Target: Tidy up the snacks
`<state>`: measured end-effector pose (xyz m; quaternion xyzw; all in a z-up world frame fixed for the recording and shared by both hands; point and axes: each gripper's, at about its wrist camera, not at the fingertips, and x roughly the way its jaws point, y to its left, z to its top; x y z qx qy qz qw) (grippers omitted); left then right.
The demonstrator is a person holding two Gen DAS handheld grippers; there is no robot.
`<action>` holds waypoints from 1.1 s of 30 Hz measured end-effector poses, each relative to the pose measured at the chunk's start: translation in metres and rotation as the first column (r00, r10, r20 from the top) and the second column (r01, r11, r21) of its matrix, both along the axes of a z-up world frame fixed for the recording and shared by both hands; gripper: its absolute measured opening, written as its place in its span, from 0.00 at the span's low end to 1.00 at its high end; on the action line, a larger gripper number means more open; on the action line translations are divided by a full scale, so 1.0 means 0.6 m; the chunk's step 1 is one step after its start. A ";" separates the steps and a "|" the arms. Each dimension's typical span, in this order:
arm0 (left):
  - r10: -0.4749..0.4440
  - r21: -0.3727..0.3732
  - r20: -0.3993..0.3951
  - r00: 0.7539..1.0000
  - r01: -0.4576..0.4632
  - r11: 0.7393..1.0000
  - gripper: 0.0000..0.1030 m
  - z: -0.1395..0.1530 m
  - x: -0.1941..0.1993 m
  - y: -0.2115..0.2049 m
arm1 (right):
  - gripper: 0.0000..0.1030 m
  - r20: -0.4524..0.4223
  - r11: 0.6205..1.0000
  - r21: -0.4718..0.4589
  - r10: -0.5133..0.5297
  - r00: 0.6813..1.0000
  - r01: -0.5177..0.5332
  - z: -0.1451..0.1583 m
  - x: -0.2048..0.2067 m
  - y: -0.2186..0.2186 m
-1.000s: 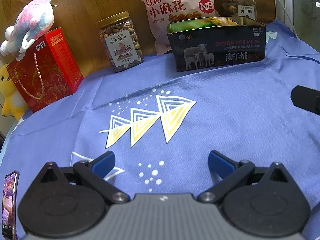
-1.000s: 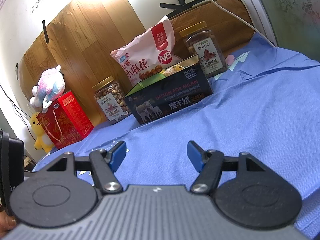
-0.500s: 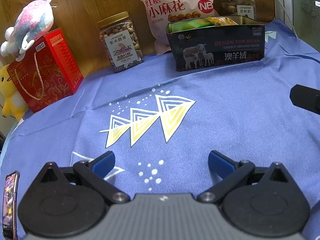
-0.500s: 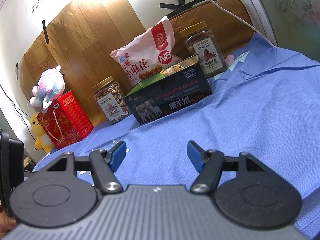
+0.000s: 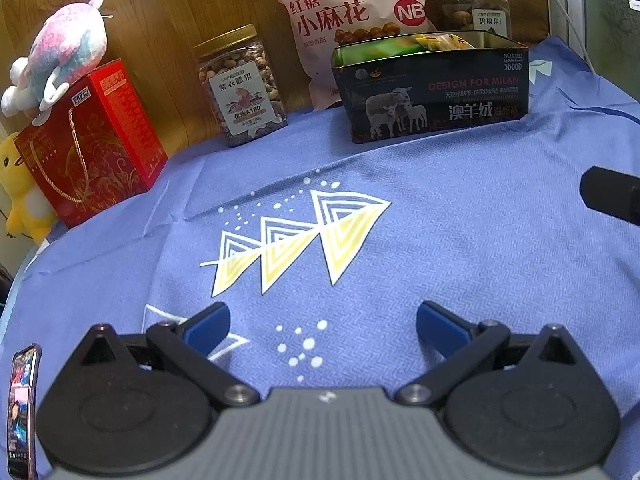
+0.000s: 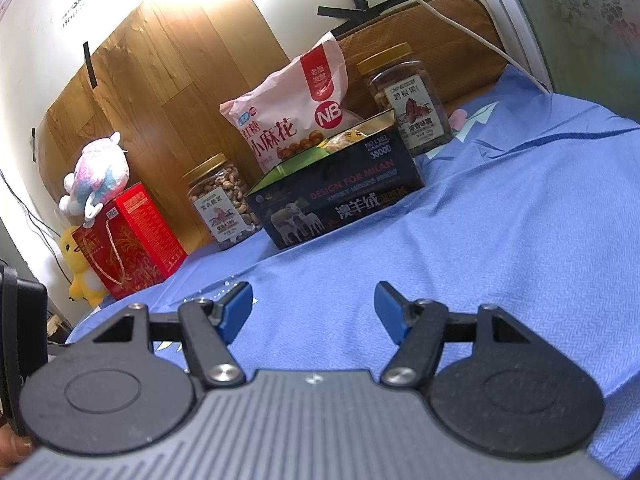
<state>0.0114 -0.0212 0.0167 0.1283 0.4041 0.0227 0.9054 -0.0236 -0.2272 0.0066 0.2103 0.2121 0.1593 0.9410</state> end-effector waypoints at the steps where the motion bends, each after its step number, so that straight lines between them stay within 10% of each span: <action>1: -0.001 0.002 0.001 1.000 0.001 1.000 1.00 0.000 0.000 0.000 | 0.68 0.000 1.000 0.000 0.000 1.000 0.000 0.000 -0.001 0.000; 33: -0.034 0.058 0.011 0.999 0.033 0.998 1.00 -0.001 0.002 -0.025 | 0.68 -0.001 0.998 0.039 -0.041 0.999 0.041 -0.005 -0.006 -0.017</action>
